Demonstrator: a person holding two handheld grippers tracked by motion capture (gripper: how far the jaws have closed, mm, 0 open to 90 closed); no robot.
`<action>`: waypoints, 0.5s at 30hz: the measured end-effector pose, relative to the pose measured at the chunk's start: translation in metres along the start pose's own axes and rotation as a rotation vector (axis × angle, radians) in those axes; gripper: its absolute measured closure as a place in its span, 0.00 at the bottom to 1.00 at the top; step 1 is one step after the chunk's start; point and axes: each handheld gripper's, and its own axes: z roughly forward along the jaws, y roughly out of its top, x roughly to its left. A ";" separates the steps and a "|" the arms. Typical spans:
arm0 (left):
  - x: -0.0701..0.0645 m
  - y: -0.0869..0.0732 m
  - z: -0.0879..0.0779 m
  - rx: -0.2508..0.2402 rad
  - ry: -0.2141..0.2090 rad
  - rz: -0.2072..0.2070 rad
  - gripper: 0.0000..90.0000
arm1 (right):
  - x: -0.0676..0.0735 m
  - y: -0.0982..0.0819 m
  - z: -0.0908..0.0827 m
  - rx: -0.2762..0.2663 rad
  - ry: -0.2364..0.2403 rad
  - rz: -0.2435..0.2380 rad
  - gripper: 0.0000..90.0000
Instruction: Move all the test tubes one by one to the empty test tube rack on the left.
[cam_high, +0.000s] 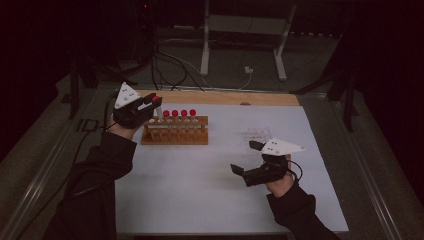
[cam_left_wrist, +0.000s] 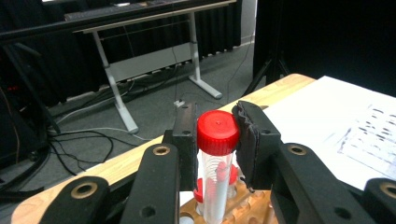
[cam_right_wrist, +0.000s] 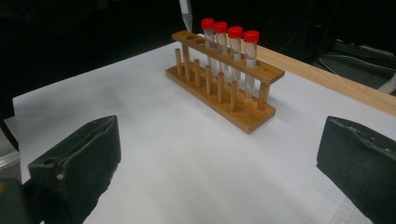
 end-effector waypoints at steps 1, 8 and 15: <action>0.003 -0.002 0.002 -0.003 -0.004 -0.011 0.80 | 0.000 0.000 0.000 0.000 0.000 -0.002 0.00; 0.011 -0.014 0.016 -0.010 0.041 -0.035 0.80 | 0.000 0.000 0.000 0.005 -0.001 -0.001 0.00; 0.015 -0.033 0.031 0.002 0.065 -0.076 0.80 | 0.000 -0.001 0.000 0.002 0.006 0.000 0.00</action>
